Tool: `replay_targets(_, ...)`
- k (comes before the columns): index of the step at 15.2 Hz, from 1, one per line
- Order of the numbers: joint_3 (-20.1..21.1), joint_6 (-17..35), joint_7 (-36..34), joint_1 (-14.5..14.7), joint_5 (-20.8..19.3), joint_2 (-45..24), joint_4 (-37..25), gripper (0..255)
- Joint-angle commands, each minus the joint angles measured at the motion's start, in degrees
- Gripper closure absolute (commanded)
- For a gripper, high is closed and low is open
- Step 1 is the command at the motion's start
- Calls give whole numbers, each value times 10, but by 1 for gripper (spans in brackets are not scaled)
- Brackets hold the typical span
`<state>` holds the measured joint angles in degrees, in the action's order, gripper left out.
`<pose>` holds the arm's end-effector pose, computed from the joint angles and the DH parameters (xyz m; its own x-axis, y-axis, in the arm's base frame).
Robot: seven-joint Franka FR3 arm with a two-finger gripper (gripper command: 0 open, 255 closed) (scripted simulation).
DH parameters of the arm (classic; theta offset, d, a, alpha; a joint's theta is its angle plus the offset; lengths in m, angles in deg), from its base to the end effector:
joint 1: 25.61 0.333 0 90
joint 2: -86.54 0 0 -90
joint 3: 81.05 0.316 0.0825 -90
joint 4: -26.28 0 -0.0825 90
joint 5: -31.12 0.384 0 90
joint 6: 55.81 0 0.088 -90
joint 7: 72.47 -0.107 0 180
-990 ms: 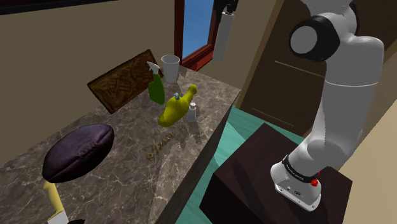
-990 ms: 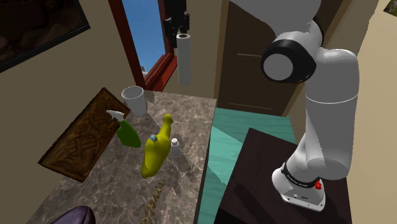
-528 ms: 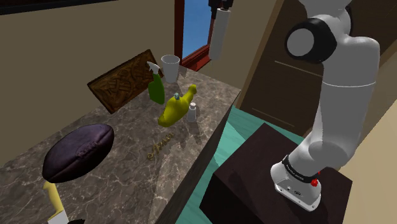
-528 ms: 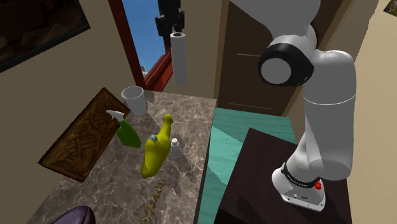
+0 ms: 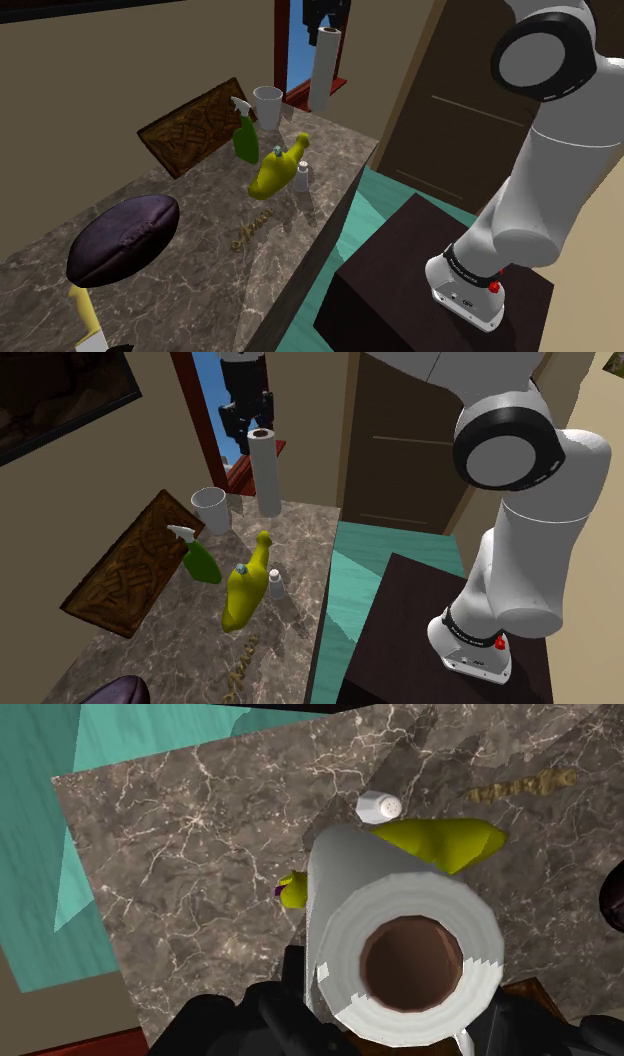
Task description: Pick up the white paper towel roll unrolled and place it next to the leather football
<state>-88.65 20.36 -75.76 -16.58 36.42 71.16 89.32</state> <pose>0.6049 0.0411 0.6646 0.9992 -0.0069 -0.0399 -0.0090 -0.9985 -0.0533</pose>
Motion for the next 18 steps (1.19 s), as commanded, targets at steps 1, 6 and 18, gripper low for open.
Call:
replay_targets(1, 9, 10, -27, 19, -2, 6, 15, 255)
replay_targets(6, 33, 34, -91, 63, -7, 13, 40, 255)
replay_targets(18, 84, 55, -238, 162, -18, -48, -10, 255)
